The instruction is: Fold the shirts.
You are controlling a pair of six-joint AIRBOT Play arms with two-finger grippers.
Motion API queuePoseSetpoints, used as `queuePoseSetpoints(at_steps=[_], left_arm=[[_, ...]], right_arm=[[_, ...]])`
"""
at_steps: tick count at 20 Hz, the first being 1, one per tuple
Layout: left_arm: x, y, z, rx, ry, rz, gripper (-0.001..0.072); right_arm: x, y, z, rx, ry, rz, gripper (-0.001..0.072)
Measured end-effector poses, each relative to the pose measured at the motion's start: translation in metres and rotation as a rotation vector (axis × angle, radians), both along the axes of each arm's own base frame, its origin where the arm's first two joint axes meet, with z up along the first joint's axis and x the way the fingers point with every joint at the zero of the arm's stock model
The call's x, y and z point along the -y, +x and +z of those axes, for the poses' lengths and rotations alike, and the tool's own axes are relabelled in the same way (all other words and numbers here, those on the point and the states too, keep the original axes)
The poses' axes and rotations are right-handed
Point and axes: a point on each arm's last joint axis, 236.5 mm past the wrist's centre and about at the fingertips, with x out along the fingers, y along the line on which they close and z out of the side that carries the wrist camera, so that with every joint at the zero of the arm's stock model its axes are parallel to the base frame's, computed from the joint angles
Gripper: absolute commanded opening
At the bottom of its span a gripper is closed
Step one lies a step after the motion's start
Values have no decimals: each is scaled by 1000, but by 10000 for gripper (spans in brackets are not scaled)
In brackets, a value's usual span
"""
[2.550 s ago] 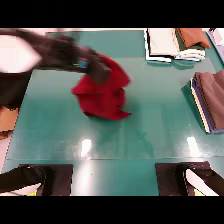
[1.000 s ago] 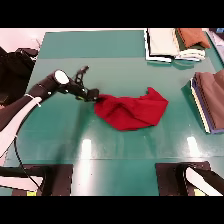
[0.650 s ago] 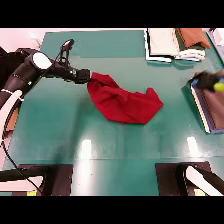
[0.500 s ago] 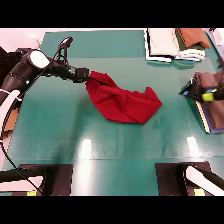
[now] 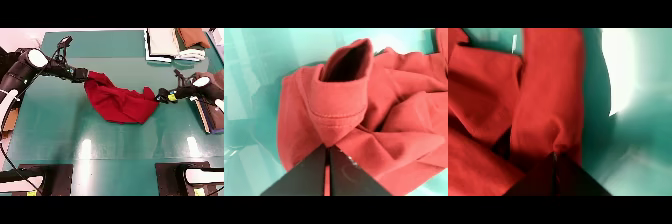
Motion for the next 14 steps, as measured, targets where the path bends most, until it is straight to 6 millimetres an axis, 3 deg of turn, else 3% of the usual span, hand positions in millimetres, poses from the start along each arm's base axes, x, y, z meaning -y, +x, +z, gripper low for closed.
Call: queuePoseSetpoints(at_steps=[2,4,6,9,12,14], left_arm=[[-3,-1,9,24,12,-1,21],[-11,-2,36,96,32,7,21],[-24,-6,93,238,48,29,21],[-45,-34,207,504,36,70,20],[-67,-93,312,753,-5,108,20],[-80,-135,360,876,-37,126,19]], right_arm=[[-5,12,12,44,-33,45,21],[-2,23,48,131,-80,85,20],[7,34,109,272,-126,96,21],[24,25,233,544,-195,70,20],[35,-18,352,815,-265,28,19],[41,-55,410,949,-313,0,19]])
